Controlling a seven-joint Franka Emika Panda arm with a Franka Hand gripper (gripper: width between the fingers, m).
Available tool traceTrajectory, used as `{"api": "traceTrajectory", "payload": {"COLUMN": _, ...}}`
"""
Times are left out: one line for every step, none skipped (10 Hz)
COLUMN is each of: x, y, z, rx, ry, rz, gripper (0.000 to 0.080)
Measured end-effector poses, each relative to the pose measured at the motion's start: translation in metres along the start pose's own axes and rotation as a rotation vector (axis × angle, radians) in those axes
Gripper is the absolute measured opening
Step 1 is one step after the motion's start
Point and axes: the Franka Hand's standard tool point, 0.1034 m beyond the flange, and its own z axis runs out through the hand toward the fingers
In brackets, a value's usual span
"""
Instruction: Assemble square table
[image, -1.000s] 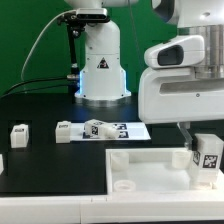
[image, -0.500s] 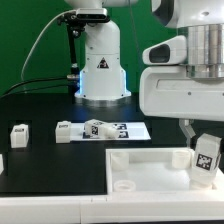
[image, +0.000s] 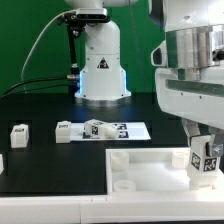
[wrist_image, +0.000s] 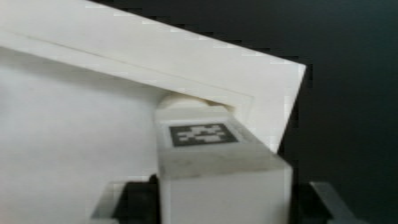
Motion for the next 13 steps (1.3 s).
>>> {"api": "traceTrajectory", "payload": {"x": -0.0006, "y": 0.0001, "z": 0.0001, "rx": -0.001, "ry": 0.001, "rz": 0.004, "gripper": 0.0356}}
{"api": "traceTrajectory", "payload": {"x": -0.0011, "y": -0.0001, "z": 0.0001, "rx": -0.002, "ry": 0.005, "rz": -0.077, "gripper": 0.0356}}
{"api": "traceTrajectory", "payload": {"x": -0.003, "y": -0.0021, "z": -0.0009, "rx": 0.004, "ry": 0.018, "rz": -0.242, "gripper": 0.049}}
{"api": "traceTrajectory", "payload": {"x": -0.0019, "y": -0.0026, "z": -0.0016, "rx": 0.015, "ry": 0.031, "rz": -0.468, "gripper": 0.0616}}
{"api": "traceTrajectory", "payload": {"x": -0.0034, "y": -0.003, "z": -0.0027, "rx": 0.01, "ry": 0.033, "rz": -0.644, "gripper": 0.0616}}
{"api": "traceTrajectory", "payload": {"x": -0.0051, "y": -0.0017, "z": -0.0022, "rx": -0.004, "ry": 0.03, "rz": -0.723, "gripper": 0.0639}}
{"api": "traceTrajectory", "payload": {"x": -0.0031, "y": -0.002, "z": -0.002, "rx": -0.003, "ry": 0.033, "rz": -0.794, "gripper": 0.0648}}
{"api": "traceTrajectory", "payload": {"x": -0.0022, "y": -0.0019, "z": -0.0018, "rx": -0.006, "ry": 0.034, "rz": -0.858, "gripper": 0.0648}}
{"api": "traceTrajectory", "payload": {"x": -0.0021, "y": -0.0017, "z": -0.0014, "rx": -0.007, "ry": 0.034, "rz": -0.924, "gripper": 0.0648}}
{"api": "traceTrajectory", "payload": {"x": -0.0007, "y": -0.0022, "z": -0.0001, "rx": -0.017, "ry": 0.055, "rz": -1.177, "gripper": 0.0648}}
{"api": "traceTrajectory", "payload": {"x": 0.0013, "y": -0.0009, "z": 0.0026, "rx": -0.035, "ry": 0.058, "rz": -1.365, "gripper": 0.0648}}
{"api": "traceTrajectory", "payload": {"x": 0.001, "y": -0.0009, "z": 0.0028, "rx": -0.031, "ry": 0.056, "rz": -1.321, "gripper": 0.0648}}
{"api": "traceTrajectory", "payload": {"x": 0.0014, "y": -0.0008, "z": 0.0029, "rx": -0.032, "ry": 0.057, "rz": -1.322, "gripper": 0.0541}}
